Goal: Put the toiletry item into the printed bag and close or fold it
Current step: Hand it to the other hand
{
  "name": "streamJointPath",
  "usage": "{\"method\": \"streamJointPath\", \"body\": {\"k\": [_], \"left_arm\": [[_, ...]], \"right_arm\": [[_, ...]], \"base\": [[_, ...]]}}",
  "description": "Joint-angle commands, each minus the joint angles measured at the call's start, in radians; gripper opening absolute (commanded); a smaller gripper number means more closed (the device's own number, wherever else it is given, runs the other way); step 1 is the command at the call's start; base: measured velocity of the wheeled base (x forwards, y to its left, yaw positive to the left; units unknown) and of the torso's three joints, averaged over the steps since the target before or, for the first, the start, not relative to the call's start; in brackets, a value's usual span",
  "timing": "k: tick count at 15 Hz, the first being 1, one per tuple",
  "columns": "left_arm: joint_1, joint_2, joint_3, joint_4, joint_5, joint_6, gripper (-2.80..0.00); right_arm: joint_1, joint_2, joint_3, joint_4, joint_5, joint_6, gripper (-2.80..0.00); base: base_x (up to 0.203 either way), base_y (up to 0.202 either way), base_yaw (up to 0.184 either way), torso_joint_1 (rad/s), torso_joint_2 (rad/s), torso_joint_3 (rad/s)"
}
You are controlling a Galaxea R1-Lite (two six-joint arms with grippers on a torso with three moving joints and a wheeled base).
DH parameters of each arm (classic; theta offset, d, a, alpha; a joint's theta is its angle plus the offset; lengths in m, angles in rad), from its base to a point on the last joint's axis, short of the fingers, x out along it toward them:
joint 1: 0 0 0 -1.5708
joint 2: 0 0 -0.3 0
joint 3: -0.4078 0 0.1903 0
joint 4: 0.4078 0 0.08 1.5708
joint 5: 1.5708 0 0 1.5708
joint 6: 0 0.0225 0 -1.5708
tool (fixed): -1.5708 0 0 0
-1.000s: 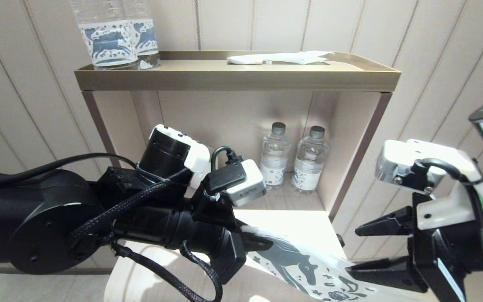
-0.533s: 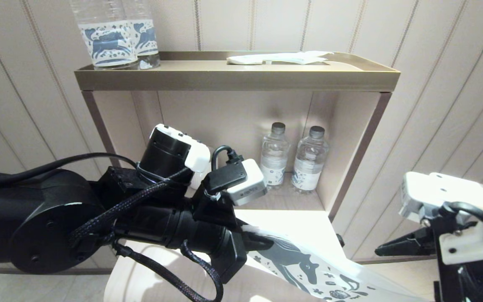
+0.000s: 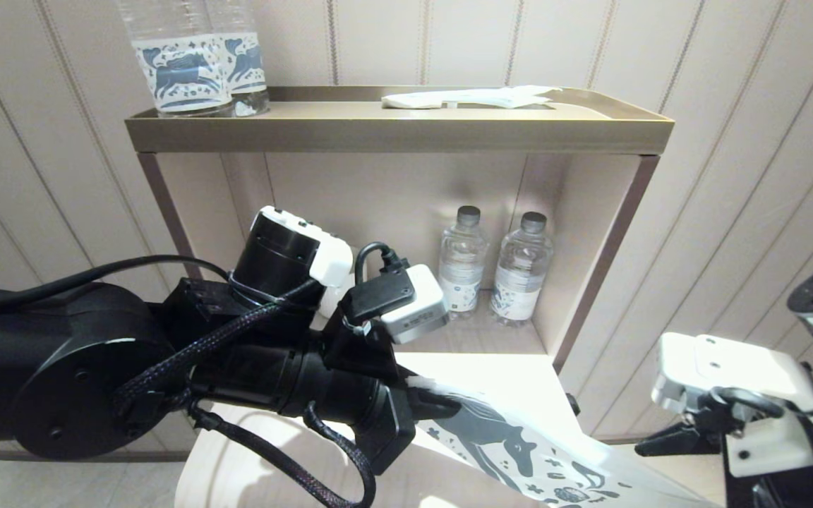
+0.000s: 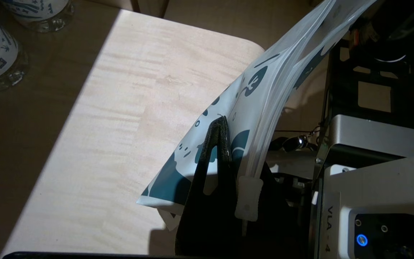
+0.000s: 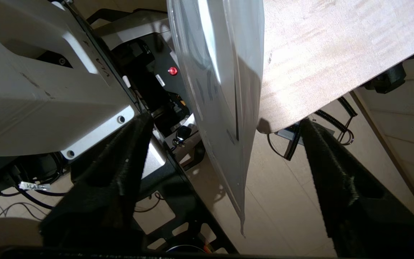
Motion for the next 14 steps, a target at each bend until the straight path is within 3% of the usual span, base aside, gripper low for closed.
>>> {"method": "streamJointPath", "body": {"k": [1,13,14], "left_arm": [[0.000,-0.005,0.002,0.001,-0.003,0.002,-2.80],[0.000,-0.002,0.007,-0.003,-0.003,0.004,-2.80],[0.000,-0.005,0.016,-0.005,-0.003,0.004,0.00]], "right_arm": [[-0.002,0.024,-0.005,0.003,0.000,-0.002,-2.80],[-0.014,0.052,-0.026,0.003,0.004,0.000,-2.80],[-0.014,0.052,-0.026,0.003,0.004,0.000,-2.80]], "base": [[0.000,0.000,0.000,0.000,0.00,0.000],[0.000,0.000,0.000,0.000,0.00,0.000],[0.000,0.000,0.000,0.000,0.00,0.000]]}}
